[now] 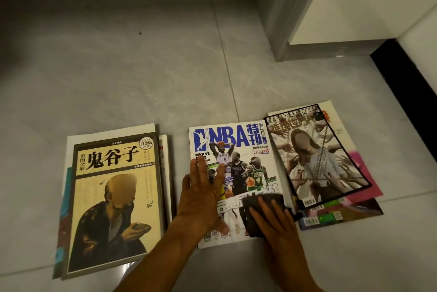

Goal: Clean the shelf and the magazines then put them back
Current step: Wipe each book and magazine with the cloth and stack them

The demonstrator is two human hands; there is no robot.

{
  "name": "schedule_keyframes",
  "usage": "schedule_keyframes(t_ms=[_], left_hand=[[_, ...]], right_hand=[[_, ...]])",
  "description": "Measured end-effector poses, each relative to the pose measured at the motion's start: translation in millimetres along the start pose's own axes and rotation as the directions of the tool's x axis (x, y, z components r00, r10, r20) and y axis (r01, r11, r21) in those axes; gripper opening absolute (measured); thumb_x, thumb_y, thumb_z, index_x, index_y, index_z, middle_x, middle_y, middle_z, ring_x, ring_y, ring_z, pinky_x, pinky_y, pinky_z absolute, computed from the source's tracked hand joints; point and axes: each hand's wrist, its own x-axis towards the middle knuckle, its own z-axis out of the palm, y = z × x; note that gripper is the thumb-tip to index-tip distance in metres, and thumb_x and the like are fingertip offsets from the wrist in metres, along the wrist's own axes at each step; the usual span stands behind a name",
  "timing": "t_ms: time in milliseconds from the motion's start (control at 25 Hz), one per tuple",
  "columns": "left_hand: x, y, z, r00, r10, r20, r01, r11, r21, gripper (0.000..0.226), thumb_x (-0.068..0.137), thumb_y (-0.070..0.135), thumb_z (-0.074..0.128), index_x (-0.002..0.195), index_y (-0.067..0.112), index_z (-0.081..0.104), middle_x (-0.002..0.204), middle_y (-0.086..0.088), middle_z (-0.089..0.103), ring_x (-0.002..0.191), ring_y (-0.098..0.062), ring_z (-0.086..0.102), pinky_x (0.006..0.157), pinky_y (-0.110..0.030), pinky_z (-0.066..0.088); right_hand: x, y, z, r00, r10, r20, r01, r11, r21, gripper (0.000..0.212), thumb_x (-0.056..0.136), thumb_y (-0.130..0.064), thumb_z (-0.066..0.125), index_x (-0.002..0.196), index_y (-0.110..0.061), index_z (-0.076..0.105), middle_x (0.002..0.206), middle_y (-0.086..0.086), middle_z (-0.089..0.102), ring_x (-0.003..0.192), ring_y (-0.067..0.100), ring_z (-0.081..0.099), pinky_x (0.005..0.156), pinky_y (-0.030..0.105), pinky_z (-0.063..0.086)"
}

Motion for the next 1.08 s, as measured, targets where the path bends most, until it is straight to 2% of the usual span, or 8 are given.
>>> schedule_keyframes(t_ms=[80,160,360,560,680,840,960,1080], left_hand=[[-1.8,1.1,0.8,1.0,-0.002,0.013,0.002,1.0,-0.003,0.139,0.066,0.063,0.076,0.143,0.028,-0.035,0.147,-0.02,-0.043,0.135,-0.04,-0.037,0.11,-0.048,-0.016],[-2.3,2.5,-0.1,1.0,-0.006,0.021,0.006,1.0,-0.006,0.138,0.067,0.062,0.075,0.143,0.029,-0.035,0.147,-0.019,-0.042,0.135,-0.04,-0.037,0.109,-0.047,-0.017],[-0.6,0.0,-0.4,1.0,-0.007,0.015,0.007,1.0,0.008,0.137,0.067,0.063,0.075,0.143,0.03,-0.035,0.147,-0.019,-0.042,0.135,-0.039,-0.037,0.113,-0.05,-0.013],[0.3,-8.4,9.7,0.998,0.019,-0.052,-0.02,0.999,-0.037,0.139,0.06,0.072,0.073,0.141,0.038,-0.034,0.149,-0.012,-0.042,0.137,-0.034,-0.037,0.115,-0.052,-0.008],[0.5,-11.2,14.6,0.998,0.038,-0.057,-0.045,0.992,-0.117,0.138,0.062,0.068,0.075,0.142,0.04,-0.033,0.147,-0.008,-0.045,0.134,-0.031,-0.041,0.112,-0.048,-0.009],[-13.5,-5.2,21.4,0.996,-0.043,-0.083,0.019,0.962,-0.272,0.138,0.067,0.059,0.077,0.139,0.035,-0.038,0.147,-0.006,-0.045,0.137,-0.03,-0.037,0.117,-0.049,0.006],[-36.6,14.9,28.7,0.969,-0.227,-0.101,0.15,0.857,-0.492,0.122,0.079,0.043,0.074,0.147,0.031,-0.026,0.158,-0.005,-0.024,0.148,-0.029,-0.009,0.118,-0.041,0.017],[-46.9,27.1,32.2,0.896,-0.377,-0.234,0.133,0.731,-0.669,0.096,0.086,0.026,0.069,0.153,0.031,0.001,0.161,-0.002,0.009,0.147,-0.025,0.013,0.118,-0.042,0.026]], right_hand=[[-1.6,3.3,0.6,0.998,-0.057,0.028,0.058,0.998,-0.03,0.13,0.045,-0.02,0.094,0.152,-0.03,0.021,0.161,-0.005,0.01,0.148,0.022,0.009,0.117,0.041,0.008],[39.1,8.0,-14.2,1.0,0.023,-0.017,-0.023,1.0,0.002,0.11,0.058,-0.011,0.087,0.149,-0.029,0.027,0.159,-0.003,0.013,0.146,0.027,0.015,0.119,0.046,0.012],[181.1,25.6,-49.0,0.984,0.177,-0.003,-0.176,0.982,0.067,0.081,0.088,-0.006,0.058,0.154,-0.025,0.015,0.162,0.001,0.007,0.148,0.028,-0.002,0.119,0.052,0.012],[140.4,25.4,-46.3,0.984,0.178,-0.001,-0.177,0.977,0.119,0.079,0.09,-0.007,0.056,0.152,-0.03,0.012,0.161,-0.004,0.001,0.148,0.025,-0.004,0.12,0.051,0.01],[51.6,7.0,-31.5,0.988,0.154,-0.016,-0.154,0.988,0.002,0.099,0.068,-0.009,0.081,0.148,-0.031,0.028,0.156,0.001,0.025,0.143,0.03,0.02,0.11,0.057,0.026],[-16.0,-29.7,-15.3,0.972,0.202,0.12,-0.192,0.977,-0.088,0.11,0.019,-0.02,0.097,0.122,-0.03,0.058,0.121,0.004,0.066,0.102,0.034,0.066,0.077,0.055,0.051],[-9.6,-33.9,-20.5,0.959,0.272,0.074,-0.265,0.96,-0.094,0.085,0.022,-0.014,0.098,0.103,-0.029,0.074,0.11,0.001,0.07,0.091,0.033,0.069,0.067,0.051,0.057],[-0.3,-34.9,-28.9,0.962,0.265,0.063,-0.256,0.959,-0.118,0.078,0.024,-0.013,0.098,0.097,-0.03,0.076,0.103,-0.002,0.071,0.082,0.028,0.07,0.061,0.045,0.06]])
